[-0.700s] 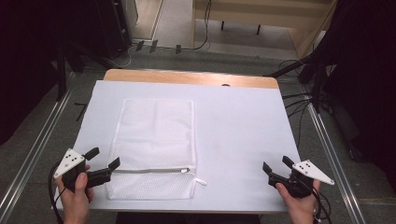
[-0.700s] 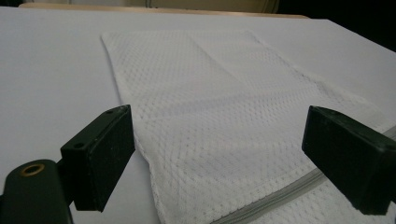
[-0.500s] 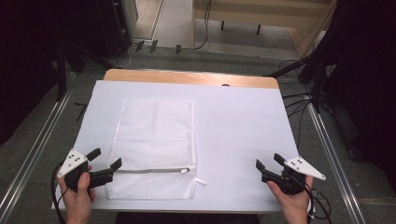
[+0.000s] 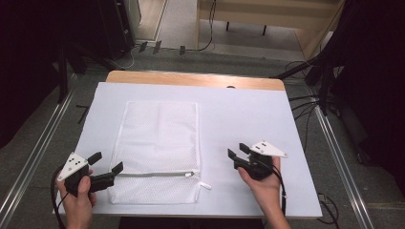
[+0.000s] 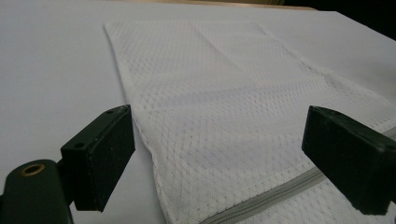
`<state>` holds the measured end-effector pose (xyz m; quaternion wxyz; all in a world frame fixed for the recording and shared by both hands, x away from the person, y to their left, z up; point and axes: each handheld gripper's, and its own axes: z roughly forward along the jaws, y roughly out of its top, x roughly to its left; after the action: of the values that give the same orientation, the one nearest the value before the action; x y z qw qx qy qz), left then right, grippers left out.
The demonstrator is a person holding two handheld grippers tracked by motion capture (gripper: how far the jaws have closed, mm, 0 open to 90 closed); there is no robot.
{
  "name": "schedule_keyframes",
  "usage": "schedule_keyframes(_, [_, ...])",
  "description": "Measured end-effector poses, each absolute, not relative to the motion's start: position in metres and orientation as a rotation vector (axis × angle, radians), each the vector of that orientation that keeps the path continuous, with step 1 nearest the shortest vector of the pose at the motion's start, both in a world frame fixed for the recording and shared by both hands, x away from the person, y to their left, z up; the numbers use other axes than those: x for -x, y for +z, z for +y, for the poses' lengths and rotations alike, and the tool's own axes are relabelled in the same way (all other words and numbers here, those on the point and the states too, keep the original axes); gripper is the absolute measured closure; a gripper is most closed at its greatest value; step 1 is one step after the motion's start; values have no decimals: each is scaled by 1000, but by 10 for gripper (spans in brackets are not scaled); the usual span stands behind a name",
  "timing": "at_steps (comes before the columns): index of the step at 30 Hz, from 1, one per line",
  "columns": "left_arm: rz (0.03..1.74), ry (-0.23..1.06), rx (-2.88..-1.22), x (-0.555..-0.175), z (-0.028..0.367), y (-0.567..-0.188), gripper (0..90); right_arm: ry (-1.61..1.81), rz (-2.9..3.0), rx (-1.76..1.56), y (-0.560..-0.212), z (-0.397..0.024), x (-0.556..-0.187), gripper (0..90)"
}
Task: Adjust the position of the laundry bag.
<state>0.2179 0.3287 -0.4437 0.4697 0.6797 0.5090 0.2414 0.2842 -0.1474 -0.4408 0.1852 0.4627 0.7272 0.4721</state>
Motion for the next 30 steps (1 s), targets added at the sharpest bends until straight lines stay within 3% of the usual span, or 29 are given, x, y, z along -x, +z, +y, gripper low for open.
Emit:
schedule_keyframes(9, [1243,580,-1672,-220,327,-444,100,1281,2176,-1332,-452,-74,-323,552])
schedule_keyframes(20, [1227,573,-1672,-220,328,-443,100,1180,2261,-1440,-464,-39,-345,636])
schedule_keyframes(24, [1228,565,-1676,-221,327,-444,100,1140,2268,-1477,-470,-32,-345,721])
schedule_keyframes(26, [1221,565,-1686,-221,326,-444,100,1128,2287,-1467,-473,-29,-345,889])
schedule_keyframes(30, [1218,564,-1688,-221,326,-444,100,1153,2281,-1467,-469,-33,-345,900])
